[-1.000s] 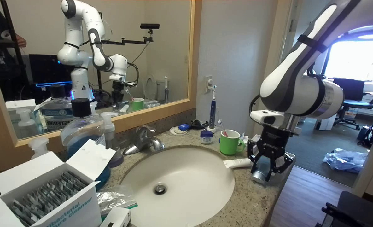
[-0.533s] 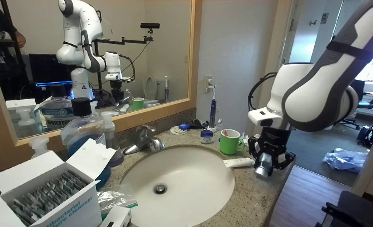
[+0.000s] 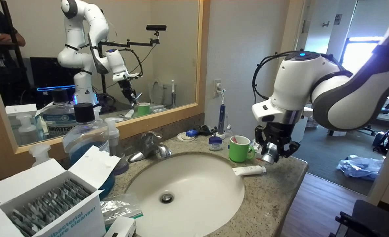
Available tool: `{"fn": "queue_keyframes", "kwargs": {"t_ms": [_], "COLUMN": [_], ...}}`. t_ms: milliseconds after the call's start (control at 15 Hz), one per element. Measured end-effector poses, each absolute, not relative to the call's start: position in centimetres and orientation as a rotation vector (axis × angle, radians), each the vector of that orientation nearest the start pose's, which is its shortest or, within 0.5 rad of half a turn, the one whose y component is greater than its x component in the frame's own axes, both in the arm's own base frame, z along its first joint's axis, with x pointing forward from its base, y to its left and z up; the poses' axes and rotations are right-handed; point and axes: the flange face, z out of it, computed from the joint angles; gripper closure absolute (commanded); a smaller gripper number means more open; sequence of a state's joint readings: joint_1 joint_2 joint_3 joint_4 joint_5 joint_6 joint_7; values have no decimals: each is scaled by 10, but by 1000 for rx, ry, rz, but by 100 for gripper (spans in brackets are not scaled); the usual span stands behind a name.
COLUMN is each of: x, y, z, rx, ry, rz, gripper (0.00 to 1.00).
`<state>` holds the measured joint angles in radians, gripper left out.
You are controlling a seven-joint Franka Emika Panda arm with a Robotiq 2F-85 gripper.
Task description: Place the grey tube upside down
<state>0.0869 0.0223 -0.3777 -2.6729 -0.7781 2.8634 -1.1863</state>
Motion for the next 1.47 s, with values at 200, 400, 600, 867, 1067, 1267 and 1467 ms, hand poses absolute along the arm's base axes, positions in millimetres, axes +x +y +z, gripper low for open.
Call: {"fn": "queue_keyframes", "kwargs": {"t_ms": [200, 400, 600, 867, 1067, 1267, 1467], "x": [403, 385, 372, 371, 372, 372, 368], "y": [-56, -25, -9, -12, -11, -2, 19], "z": [244, 245, 245, 247, 246, 245, 242], "rx": [1912, 1906, 1895, 1903, 1897, 1888, 1868], "ry": [2007, 1987, 1999, 1988, 1992, 1965, 1903], "rz": [-162, -198, -200, -200, -204, -266, -370], "gripper": [77, 52, 52, 77, 77, 77, 77]}}
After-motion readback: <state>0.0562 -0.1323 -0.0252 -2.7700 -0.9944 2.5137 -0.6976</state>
